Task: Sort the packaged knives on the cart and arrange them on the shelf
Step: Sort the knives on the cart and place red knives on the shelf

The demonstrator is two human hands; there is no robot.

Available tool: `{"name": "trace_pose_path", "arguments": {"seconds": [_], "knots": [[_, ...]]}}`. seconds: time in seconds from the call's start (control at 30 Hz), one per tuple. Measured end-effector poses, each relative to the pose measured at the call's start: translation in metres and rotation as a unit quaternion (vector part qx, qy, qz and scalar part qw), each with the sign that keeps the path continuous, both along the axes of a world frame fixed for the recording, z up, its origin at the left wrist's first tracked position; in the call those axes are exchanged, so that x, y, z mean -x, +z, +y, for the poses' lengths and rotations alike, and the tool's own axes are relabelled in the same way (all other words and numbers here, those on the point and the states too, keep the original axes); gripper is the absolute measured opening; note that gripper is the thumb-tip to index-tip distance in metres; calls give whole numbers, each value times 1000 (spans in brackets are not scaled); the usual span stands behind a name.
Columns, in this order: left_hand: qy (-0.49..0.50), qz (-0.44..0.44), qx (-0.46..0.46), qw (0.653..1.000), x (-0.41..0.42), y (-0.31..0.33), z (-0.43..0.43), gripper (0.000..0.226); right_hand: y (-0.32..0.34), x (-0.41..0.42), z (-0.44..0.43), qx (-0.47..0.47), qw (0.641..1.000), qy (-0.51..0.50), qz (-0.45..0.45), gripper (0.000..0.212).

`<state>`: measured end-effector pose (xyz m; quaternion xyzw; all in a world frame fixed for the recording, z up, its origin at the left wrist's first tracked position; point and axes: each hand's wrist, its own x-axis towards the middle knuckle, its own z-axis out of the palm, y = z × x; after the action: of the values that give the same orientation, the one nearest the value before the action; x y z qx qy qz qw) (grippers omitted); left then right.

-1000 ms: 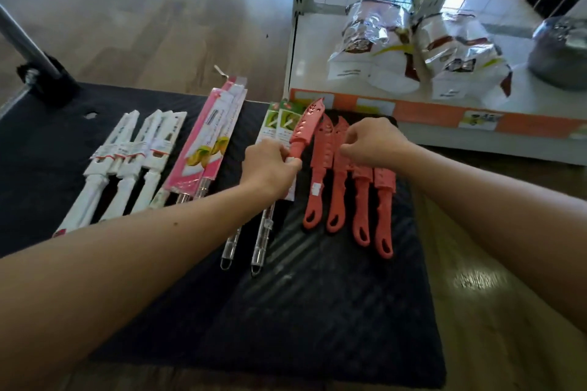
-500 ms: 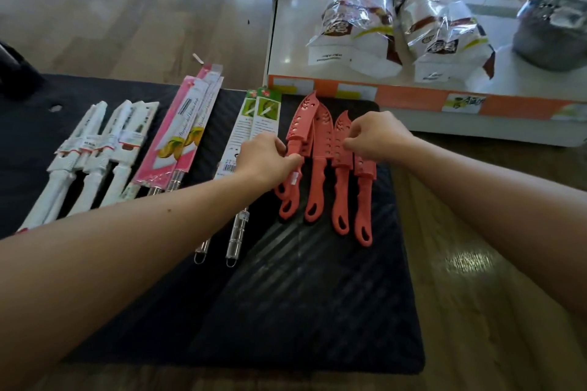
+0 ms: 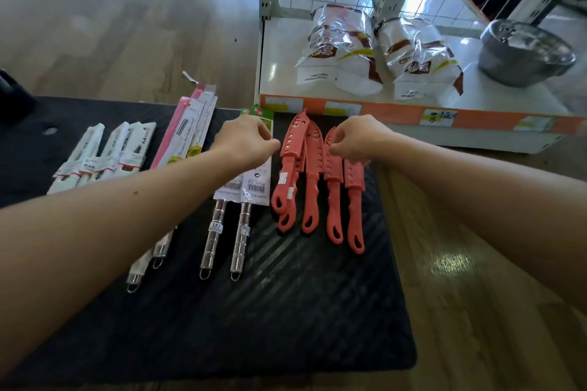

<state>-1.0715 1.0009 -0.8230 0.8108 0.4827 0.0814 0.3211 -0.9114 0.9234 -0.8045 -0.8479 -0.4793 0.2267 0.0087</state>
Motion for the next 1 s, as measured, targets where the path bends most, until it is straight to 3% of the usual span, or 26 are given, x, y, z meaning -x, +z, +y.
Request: {"name": "trace_pose_path", "arguments": {"seconds": [0.27,0.37,0.7,1.0], "knots": [[-79,6,39,996,-7,39,6,11,21,10,7,-4,996,-84,35,33],[-95,8,57,994,-11,43,-3,15,21,16,-4,-4,994,-100,38,33],[-99,16,164,981,-37,3,-55,20,-8,-10,-56,36,988,-150,17,28],[-99,76,116,985,-55,-26,-74,28,-35,-13,-70,-12,983,-166,75,35]]}}
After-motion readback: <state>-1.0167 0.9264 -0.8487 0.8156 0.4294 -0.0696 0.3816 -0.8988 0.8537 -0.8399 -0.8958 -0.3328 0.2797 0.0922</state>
